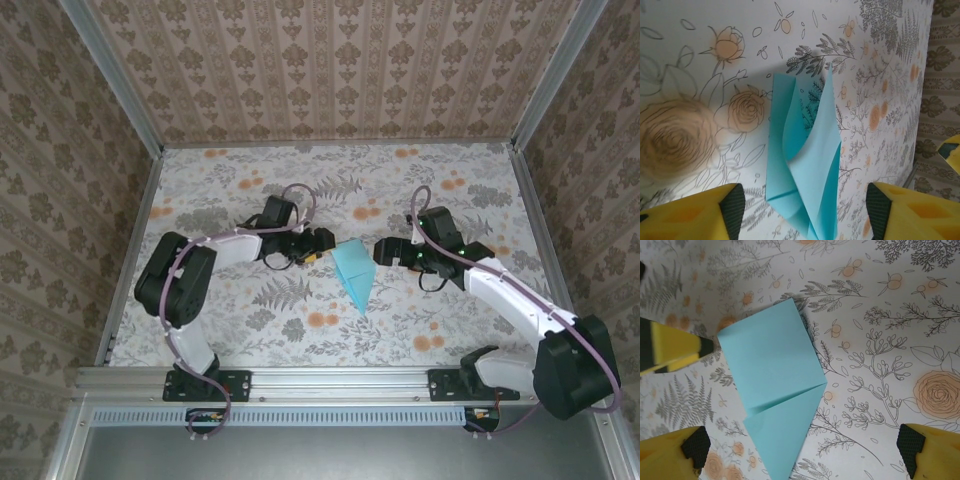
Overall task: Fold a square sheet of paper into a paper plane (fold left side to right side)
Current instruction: Fold the wing for the fifth time at the center of the table.
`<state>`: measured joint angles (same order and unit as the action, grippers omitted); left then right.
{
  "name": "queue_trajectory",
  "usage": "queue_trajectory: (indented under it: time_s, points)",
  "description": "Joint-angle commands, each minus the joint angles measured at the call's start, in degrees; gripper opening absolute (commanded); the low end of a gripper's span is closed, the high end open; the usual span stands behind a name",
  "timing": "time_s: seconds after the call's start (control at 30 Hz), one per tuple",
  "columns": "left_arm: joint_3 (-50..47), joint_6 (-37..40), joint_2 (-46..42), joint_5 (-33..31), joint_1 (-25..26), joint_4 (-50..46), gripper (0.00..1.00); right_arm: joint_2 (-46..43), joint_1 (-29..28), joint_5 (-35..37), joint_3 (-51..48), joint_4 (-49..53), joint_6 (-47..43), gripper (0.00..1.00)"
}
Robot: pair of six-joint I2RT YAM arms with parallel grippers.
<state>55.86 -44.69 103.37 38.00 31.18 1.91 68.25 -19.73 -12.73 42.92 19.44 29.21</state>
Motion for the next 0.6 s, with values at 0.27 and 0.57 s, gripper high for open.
queue_trajectory:
  time_s: [0.27, 0.57]
  points:
    - [4.2, 2.9, 5.4, 2.8, 1.6, 4.3, 0.18, -2.1, 3.6, -6.4, -3.8, -7.5, 0.4, 1.00]
    - [-0.7, 10.8, 0.4, 7.4, 0.6, 5.4, 0.01, 9.9, 3.6, -20.1, -0.9, -16.4, -3.1, 0.87]
